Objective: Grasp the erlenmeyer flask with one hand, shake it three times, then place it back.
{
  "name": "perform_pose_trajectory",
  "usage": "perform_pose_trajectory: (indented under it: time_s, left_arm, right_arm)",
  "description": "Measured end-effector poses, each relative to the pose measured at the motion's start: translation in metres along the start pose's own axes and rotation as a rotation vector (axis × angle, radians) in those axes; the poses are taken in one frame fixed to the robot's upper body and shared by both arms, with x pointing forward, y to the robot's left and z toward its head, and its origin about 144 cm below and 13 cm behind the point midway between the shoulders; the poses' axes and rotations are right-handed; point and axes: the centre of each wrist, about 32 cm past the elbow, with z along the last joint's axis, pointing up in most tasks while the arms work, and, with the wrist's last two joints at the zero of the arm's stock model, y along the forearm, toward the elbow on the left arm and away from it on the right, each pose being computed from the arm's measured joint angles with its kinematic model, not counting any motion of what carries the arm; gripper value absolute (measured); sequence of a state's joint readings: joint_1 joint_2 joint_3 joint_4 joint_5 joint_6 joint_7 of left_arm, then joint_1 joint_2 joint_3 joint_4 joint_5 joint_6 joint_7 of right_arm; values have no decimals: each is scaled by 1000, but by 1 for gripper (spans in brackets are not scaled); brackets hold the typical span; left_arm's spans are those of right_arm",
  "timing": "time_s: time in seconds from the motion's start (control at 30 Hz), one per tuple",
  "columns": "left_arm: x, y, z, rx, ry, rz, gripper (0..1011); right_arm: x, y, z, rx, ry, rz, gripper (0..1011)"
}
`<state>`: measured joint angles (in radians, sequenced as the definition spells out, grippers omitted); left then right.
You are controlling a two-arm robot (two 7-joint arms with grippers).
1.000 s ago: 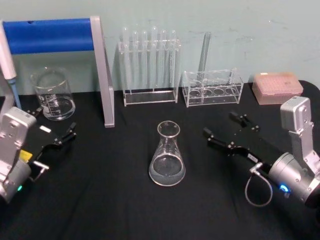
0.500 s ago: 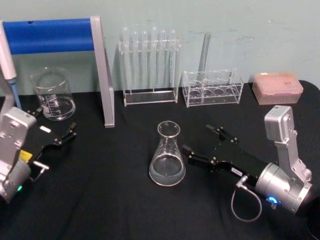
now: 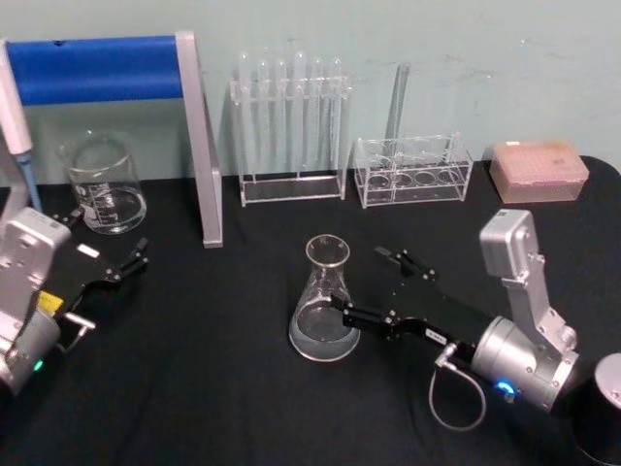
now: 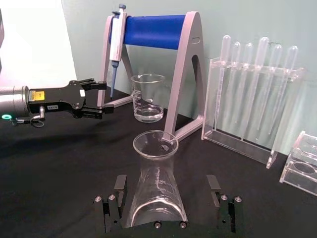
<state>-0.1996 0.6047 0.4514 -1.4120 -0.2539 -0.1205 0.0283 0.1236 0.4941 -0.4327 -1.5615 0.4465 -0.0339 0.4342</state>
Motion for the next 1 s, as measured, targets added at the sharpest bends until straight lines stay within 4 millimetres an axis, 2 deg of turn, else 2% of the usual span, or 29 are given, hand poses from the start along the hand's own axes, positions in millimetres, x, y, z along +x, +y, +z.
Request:
perform_pose_trajectory:
  time_s: [0.43, 1.0]
  left_arm:
    - [0, 0, 0, 0, 0, 0, 1001]
    - [0, 0, 0, 0, 0, 0, 1001]
  right_arm:
    - [3, 25, 0, 12, -49, 6, 1000]
    - [5, 41, 1, 15, -38, 19, 1000]
